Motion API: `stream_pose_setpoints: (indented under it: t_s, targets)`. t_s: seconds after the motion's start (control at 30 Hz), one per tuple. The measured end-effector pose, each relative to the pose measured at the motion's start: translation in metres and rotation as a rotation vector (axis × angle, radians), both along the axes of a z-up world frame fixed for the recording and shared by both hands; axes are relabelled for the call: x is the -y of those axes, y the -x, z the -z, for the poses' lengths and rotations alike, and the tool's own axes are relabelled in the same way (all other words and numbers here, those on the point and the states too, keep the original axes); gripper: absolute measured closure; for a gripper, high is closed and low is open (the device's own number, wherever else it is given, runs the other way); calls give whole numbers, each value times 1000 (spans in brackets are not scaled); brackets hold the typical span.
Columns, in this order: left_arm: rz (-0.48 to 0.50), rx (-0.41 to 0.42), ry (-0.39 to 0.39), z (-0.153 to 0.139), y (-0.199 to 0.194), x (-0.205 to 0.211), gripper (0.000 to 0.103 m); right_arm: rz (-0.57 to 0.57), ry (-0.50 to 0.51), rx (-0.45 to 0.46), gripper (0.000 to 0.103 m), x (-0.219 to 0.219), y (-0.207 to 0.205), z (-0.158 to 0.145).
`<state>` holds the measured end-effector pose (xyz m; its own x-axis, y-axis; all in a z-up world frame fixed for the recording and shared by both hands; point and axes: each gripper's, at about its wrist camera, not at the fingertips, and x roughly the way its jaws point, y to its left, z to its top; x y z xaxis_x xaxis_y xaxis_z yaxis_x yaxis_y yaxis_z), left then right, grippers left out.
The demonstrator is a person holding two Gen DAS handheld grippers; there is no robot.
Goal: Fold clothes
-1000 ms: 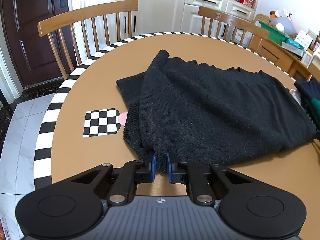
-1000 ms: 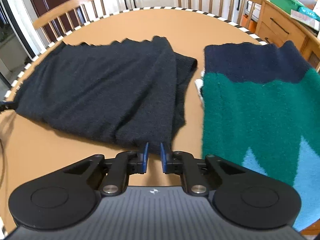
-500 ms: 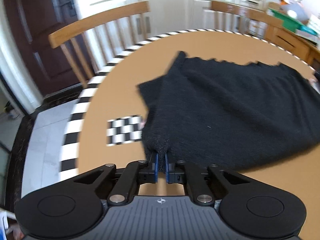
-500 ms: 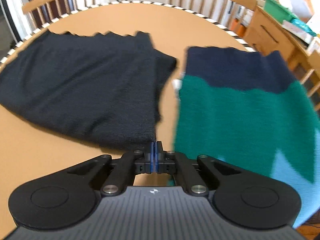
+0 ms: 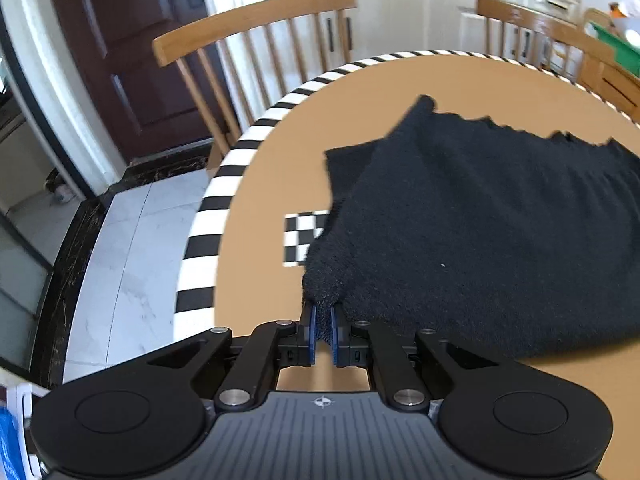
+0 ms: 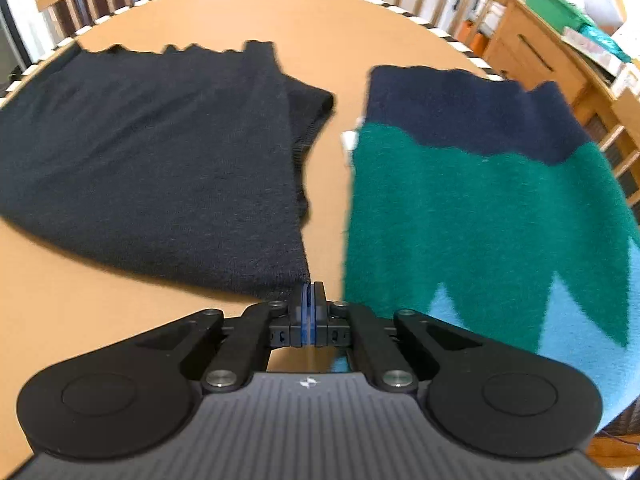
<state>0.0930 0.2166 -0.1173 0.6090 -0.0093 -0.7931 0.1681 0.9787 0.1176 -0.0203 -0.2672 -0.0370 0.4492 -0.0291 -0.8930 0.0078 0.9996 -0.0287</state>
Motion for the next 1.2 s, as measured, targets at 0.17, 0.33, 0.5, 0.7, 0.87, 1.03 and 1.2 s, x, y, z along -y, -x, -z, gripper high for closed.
stream_pose_setpoints:
  t_s: [0.17, 0.33, 0.5, 0.7, 0.87, 1.03, 1.2]
  targets:
    - [-20, 41, -15, -23, 13, -5, 75, 14, 5, 28, 84, 2, 7, -24]
    - [-14, 171, 69, -54, 2, 10, 58, -39, -55, 213, 80, -8, -10, -43]
    - [102, 191, 4, -26, -58, 62, 58, -2, -80, 301, 79, -19, -84, -22]
    - [112, 162, -77, 4, -115, 91, 59, 81, -103, 251, 81, -15, -137, 7]
    - [56, 165, -58, 14, -134, 80, 99, 116, -97, 245, 101, -7, -144, 18]
    - [-53, 151, 40, 21, -143, 62, 98, 198, -158, 246, 101, 10, -141, 26]
    - [-62, 167, 52, 20, -145, 62, 93, 280, -241, 245, 99, 18, -140, 30]
